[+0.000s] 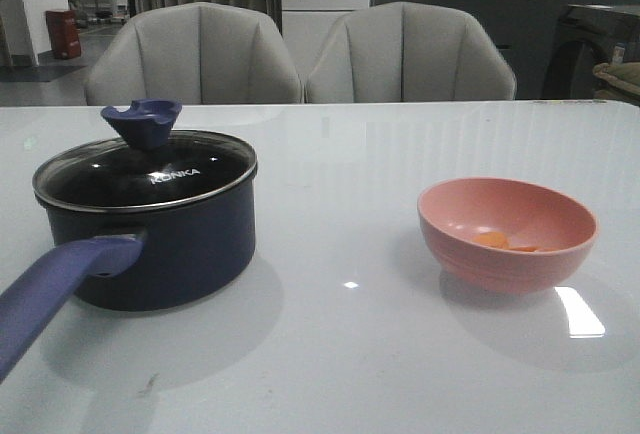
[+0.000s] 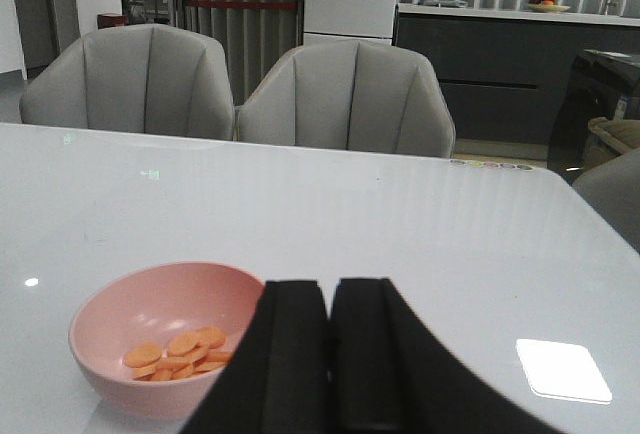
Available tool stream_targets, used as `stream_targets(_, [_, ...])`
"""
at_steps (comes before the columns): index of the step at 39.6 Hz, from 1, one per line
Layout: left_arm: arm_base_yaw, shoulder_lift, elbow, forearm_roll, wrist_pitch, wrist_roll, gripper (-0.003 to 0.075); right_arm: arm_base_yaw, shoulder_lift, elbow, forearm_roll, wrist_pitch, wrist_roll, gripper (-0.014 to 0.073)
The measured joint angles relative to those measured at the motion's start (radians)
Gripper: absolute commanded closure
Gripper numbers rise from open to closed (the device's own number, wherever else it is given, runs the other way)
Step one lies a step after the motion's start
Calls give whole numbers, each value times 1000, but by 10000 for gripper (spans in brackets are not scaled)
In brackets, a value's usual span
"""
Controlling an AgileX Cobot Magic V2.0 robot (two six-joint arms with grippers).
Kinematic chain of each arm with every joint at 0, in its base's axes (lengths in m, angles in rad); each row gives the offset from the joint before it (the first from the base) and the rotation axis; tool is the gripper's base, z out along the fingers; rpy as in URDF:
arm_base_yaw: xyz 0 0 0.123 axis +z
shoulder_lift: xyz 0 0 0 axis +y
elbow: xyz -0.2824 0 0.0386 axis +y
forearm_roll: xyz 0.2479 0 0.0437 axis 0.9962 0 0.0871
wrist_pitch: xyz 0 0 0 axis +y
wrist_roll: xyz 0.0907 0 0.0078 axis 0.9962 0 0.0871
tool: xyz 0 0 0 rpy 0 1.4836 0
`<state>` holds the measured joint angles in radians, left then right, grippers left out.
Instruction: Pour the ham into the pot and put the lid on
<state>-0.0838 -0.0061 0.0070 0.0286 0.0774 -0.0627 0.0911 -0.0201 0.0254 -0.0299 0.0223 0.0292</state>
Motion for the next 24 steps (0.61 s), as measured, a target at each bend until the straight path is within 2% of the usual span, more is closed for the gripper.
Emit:
stream_targets(13, [0,0,-2,0,-183,0,606,0,0,0,0,0,0,458])
stream_targets(19, [0,4,-70,0,-131,0,606,0,0,0,0,0,0,458])
stream_targets(24, [0,65,-192,0,-42,0,606,0,0,0,0,0,0,458])
